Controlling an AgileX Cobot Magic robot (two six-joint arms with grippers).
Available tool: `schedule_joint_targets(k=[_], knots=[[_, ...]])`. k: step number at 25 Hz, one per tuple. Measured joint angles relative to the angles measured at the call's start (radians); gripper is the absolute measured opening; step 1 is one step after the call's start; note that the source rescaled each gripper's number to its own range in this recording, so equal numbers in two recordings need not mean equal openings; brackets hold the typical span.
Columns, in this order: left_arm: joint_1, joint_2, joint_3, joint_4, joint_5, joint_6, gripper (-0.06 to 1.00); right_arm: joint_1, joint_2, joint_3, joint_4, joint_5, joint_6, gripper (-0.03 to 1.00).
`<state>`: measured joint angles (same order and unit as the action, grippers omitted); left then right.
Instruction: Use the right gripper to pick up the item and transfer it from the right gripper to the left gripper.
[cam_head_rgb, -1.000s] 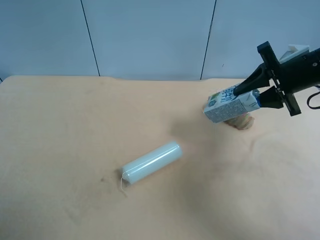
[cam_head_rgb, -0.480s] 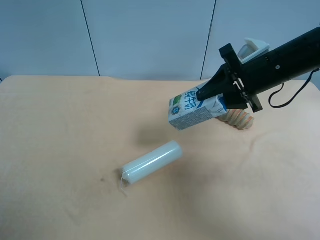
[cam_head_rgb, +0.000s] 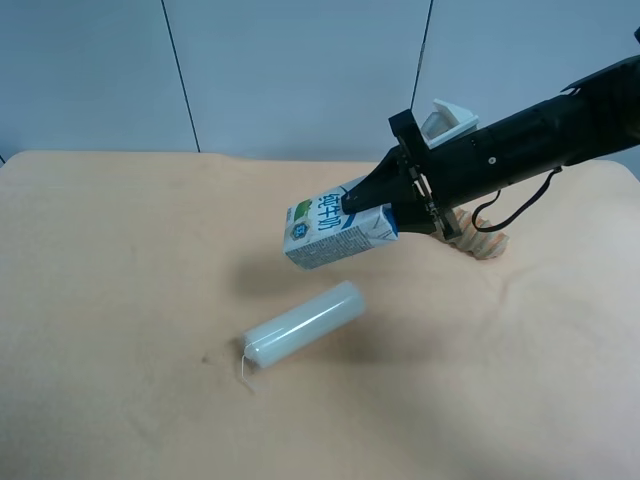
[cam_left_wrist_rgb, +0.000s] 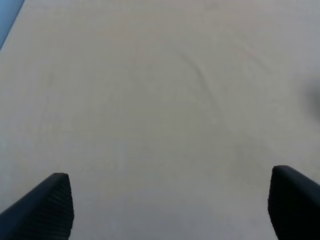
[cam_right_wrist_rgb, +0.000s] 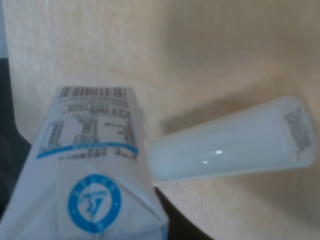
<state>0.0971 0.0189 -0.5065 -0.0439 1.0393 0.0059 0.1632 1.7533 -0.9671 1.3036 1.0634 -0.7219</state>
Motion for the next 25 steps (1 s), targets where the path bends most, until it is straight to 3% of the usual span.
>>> schedule_joint_targets(k=[4, 9, 14, 18, 21, 25], knots=[[0.000, 0.149, -0.004, -0.065, -0.004, 0.008, 0.84, 0.000, 0.006, 0.000, 0.024, 0.010, -0.054, 0.00], [0.000, 0.417, -0.028, -0.235, -0.057, 0.114, 0.84, 0.000, 0.010, 0.000, 0.029, 0.055, -0.090, 0.00], [0.000, 0.668, -0.115, -0.471, -0.134, 0.324, 0.84, 0.000, 0.024, 0.000, 0.031, 0.088, -0.114, 0.00], [0.000, 0.844, -0.160, -0.713, -0.139, 0.544, 0.84, 0.000, 0.025, 0.000, 0.061, 0.101, -0.143, 0.00], [0.000, 0.965, -0.168, -0.894, -0.117, 0.709, 0.84, 0.000, 0.025, 0.000, 0.085, 0.102, -0.171, 0.00], [0.000, 1.113, -0.168, -1.061, -0.050, 0.901, 0.84, 0.000, 0.025, 0.000, 0.096, 0.102, -0.191, 0.00]])
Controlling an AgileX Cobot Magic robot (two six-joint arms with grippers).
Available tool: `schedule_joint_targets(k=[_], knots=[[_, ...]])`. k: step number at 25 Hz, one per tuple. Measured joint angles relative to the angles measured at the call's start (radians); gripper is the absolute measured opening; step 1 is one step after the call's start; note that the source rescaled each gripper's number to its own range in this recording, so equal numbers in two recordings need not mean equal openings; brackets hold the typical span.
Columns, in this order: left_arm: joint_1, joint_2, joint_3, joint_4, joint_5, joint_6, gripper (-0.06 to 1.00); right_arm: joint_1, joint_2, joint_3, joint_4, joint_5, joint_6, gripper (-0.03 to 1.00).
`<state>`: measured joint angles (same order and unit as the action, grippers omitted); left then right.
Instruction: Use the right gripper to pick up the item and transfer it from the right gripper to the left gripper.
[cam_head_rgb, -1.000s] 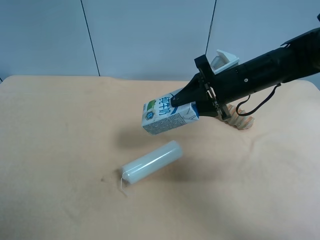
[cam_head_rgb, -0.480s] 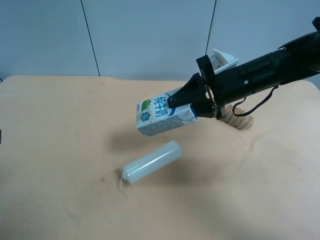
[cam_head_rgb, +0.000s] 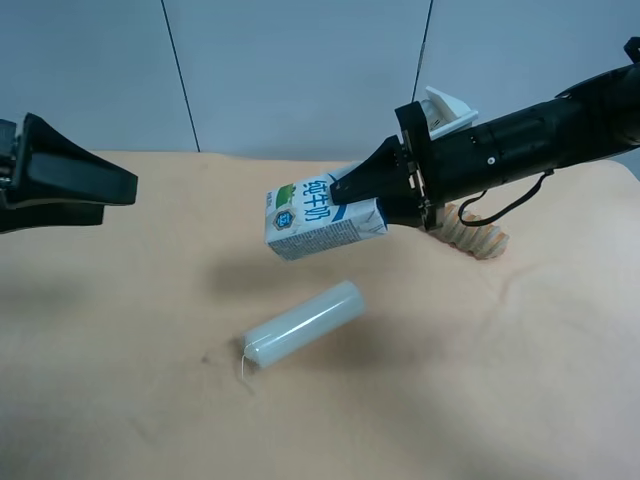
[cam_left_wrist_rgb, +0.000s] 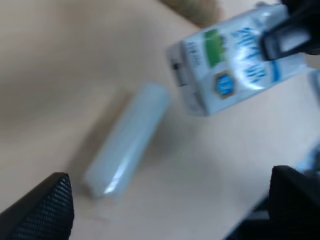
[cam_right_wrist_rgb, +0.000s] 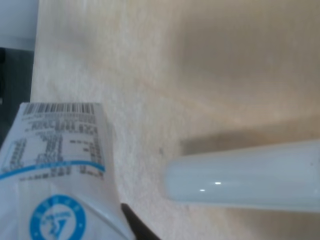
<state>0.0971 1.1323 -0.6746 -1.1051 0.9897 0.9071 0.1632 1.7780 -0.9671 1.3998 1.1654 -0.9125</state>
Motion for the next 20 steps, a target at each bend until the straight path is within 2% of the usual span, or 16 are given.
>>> schedule_joint_targets(k=[7, 10, 20], knots=[[0.000, 0.274, -0.005, -0.252, 0.197, 0.287, 0.84, 0.000, 0.003, 0.000, 0.019, 0.000, -0.016, 0.00], [0.000, 0.374, -0.038, -0.328, 0.210, 0.336, 0.84, 0.000, 0.003, 0.000, 0.020, 0.000, -0.019, 0.00], [0.000, 0.525, -0.147, -0.343, 0.214, 0.355, 0.84, 0.000, 0.003, 0.000, 0.078, 0.000, -0.048, 0.00]])
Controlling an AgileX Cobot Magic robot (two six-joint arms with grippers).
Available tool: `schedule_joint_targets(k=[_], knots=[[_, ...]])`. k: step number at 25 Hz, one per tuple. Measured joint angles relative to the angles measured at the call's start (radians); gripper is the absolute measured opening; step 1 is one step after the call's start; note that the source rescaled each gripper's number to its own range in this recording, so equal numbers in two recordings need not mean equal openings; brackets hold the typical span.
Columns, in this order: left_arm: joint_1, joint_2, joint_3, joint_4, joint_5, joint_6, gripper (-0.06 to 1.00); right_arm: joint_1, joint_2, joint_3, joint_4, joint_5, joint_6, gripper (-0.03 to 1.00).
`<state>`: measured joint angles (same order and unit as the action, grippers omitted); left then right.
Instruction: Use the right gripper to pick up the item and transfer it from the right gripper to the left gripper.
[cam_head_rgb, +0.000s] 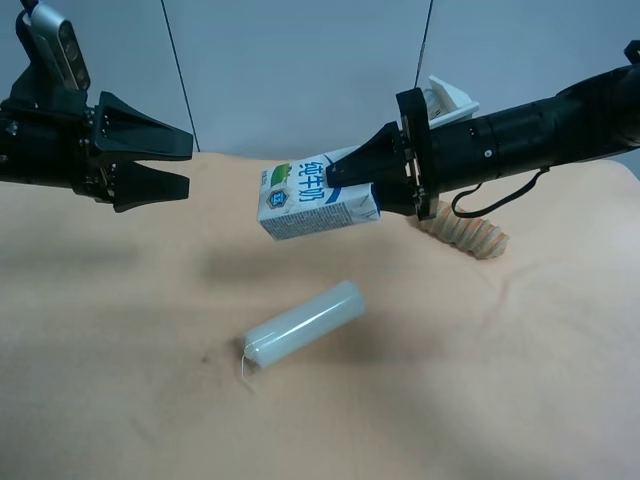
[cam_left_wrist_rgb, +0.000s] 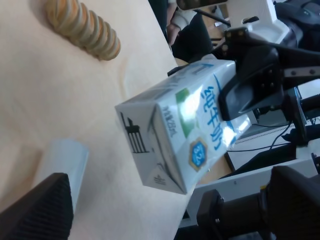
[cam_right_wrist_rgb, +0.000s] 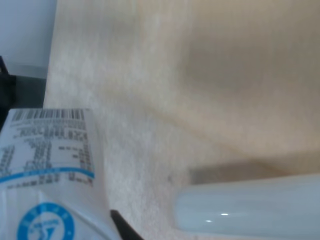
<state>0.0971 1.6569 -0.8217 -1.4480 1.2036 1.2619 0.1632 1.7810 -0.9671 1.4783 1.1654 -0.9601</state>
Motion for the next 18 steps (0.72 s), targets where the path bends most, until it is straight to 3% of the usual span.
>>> schedule_joint_targets(k=[5, 13, 18], knots=[[-0.007, 0.054, -0.002, -0.013, 0.000, 0.015, 0.83, 0.022, 0.020, 0.000, 0.031, 0.000, -0.007, 0.00], [-0.119, 0.134, -0.003, -0.061, 0.000, 0.069, 0.83, 0.054, 0.084, 0.004, 0.126, -0.006, -0.055, 0.00], [-0.123, 0.167, -0.003, -0.078, -0.001, 0.075, 0.83, 0.054, 0.084, 0.004, 0.178, 0.001, -0.087, 0.00]])
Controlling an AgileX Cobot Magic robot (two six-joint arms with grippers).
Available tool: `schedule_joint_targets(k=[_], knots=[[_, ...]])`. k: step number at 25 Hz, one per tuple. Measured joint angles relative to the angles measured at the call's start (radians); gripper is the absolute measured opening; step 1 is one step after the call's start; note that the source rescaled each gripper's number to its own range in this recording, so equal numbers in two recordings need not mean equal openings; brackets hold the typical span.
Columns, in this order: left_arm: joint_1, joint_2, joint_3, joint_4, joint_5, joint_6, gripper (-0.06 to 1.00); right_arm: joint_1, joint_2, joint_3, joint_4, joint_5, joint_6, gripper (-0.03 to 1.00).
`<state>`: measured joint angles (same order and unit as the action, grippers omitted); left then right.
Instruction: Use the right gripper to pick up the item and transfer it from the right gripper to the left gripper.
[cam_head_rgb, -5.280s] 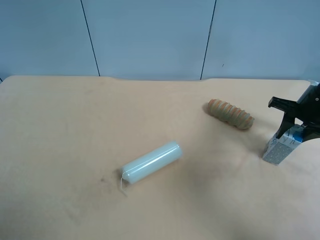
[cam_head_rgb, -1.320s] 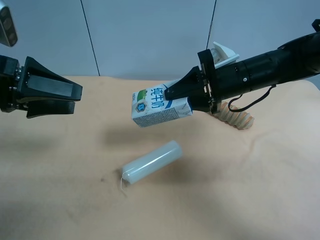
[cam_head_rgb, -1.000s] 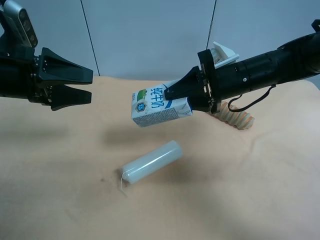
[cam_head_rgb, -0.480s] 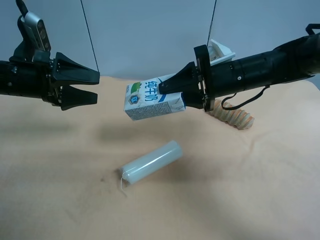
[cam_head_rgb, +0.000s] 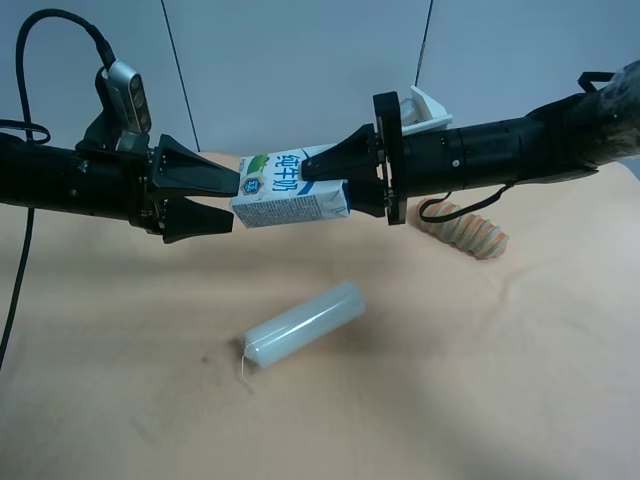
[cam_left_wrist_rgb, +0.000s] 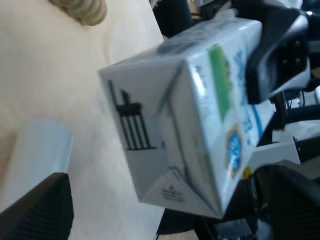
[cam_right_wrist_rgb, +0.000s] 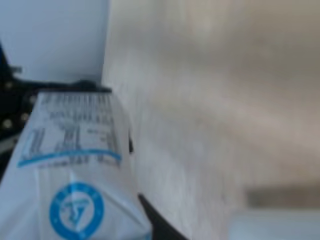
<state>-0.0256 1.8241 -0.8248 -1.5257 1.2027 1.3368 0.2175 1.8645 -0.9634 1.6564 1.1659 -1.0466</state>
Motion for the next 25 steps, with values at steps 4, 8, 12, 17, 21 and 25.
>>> schedule_joint_targets(k=[4, 8, 12, 17, 21, 25], knots=[[0.000, 0.003, 0.000, -0.014, 0.000, 0.000, 0.83, 0.000, 0.000, 0.000, 0.000, 0.000, 0.000, 0.00], [-0.002, 0.003, 0.000, -0.018, 0.000, -0.001, 0.83, 0.004, 0.000, 0.000, -0.005, -0.001, -0.001, 0.00], [-0.030, 0.003, -0.001, -0.028, 0.000, -0.008, 0.83, 0.026, 0.000, 0.000, -0.008, -0.001, -0.028, 0.00], [-0.071, 0.005, -0.019, -0.043, 0.000, -0.021, 0.83, 0.030, 0.000, 0.000, -0.008, 0.000, -0.042, 0.00], [-0.089, 0.007, -0.047, -0.048, -0.006, -0.046, 0.83, 0.030, 0.000, 0.000, -0.008, 0.002, -0.042, 0.00], [-0.095, 0.007, -0.062, -0.040, -0.008, -0.065, 0.84, 0.030, 0.000, 0.000, -0.008, 0.005, -0.042, 0.00]])
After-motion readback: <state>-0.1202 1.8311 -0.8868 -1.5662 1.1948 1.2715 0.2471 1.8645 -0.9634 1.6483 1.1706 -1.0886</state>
